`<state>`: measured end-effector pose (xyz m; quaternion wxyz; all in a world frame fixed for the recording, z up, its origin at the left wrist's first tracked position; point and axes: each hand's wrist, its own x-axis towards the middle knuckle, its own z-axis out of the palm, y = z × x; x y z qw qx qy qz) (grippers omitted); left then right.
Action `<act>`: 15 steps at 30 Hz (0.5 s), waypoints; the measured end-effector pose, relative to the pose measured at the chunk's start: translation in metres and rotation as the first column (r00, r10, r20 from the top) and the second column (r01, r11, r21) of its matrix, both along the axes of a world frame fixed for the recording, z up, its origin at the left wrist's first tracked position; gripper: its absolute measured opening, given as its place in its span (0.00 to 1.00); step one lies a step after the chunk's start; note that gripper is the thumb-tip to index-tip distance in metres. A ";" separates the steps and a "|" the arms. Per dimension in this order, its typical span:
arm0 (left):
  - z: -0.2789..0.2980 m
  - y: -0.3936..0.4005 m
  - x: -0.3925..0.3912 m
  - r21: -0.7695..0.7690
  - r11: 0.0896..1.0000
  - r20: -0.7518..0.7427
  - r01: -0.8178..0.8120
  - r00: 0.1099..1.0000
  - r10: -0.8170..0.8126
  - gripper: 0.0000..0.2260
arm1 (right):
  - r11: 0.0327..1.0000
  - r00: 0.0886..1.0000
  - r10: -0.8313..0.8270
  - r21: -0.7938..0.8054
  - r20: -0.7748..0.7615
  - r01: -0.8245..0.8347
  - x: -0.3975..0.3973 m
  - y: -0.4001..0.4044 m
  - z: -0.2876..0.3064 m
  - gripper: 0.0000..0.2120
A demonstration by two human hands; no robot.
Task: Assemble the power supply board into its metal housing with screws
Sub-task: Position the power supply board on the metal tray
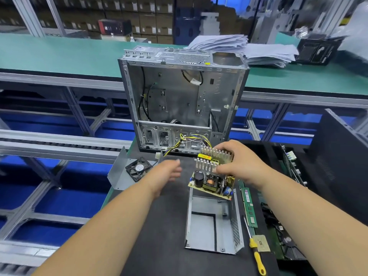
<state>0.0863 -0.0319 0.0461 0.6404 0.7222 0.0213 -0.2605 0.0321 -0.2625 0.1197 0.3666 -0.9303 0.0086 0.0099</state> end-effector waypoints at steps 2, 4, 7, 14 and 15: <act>0.006 -0.002 0.014 -0.221 0.973 -0.121 -0.068 0.992 0.042 0.23 | 0.999 0.999 0.045 -0.004 0.006 -0.045 -0.004 0.002 0.001 0.26; 0.011 -0.004 0.026 -0.392 0.911 -0.218 -0.127 0.975 0.043 0.32 | 0.994 0.995 0.101 -0.031 0.013 -0.101 -0.008 0.002 0.002 0.26; 0.022 -0.007 0.043 -0.560 0.780 -0.321 -0.279 0.941 0.107 0.37 | 0.983 0.985 0.170 -0.065 -0.001 -0.170 -0.011 0.000 0.002 0.25; 0.042 -0.008 0.066 -0.713 0.614 -0.288 -0.338 0.940 0.183 0.33 | 0.982 0.989 0.146 -0.121 -0.020 -0.147 -0.013 -0.006 -0.004 0.28; 0.045 -0.008 0.066 -0.726 0.601 -0.273 -0.335 0.942 0.195 0.31 | 0.983 0.990 0.138 -0.122 -0.018 -0.139 -0.013 -0.007 -0.005 0.29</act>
